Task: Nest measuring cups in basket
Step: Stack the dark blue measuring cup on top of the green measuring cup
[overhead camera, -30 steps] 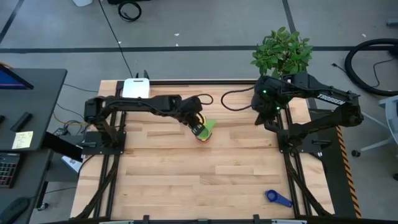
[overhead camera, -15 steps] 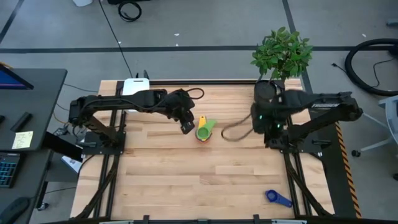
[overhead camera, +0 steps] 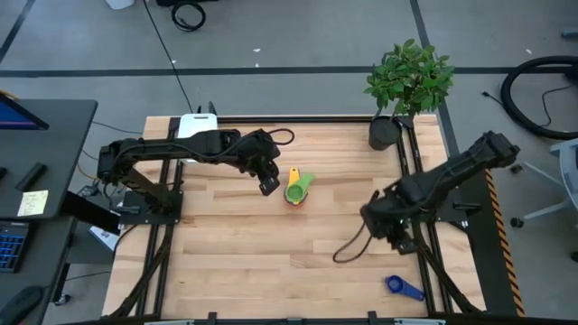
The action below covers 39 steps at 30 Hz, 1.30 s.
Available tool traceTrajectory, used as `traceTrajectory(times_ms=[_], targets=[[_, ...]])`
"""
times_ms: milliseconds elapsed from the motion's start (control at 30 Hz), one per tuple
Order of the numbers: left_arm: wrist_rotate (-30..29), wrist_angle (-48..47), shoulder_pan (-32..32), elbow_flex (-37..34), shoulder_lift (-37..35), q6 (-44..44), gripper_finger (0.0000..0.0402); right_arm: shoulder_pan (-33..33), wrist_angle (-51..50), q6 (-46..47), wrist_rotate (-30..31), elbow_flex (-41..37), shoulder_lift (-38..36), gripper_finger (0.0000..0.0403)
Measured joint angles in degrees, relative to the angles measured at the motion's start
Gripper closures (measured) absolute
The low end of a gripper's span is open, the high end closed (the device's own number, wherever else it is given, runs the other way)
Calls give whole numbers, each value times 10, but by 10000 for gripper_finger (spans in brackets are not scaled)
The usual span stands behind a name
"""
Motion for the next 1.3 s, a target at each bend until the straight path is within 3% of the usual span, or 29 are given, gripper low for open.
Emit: traceTrajectory(times_ms=[200,500,933,1300], targets=[[0,1,0,0,0,-3,359,89,163,121,5,-51,31,270],[0,4,0,0,0,-11,359,194,253,214,7,-78,117,270],[0,15,0,0,0,-32,359,223,301,229,25,-78,241,270],[0,28,0,0,1,-34,359,222,305,219,30,-77,252,286]])
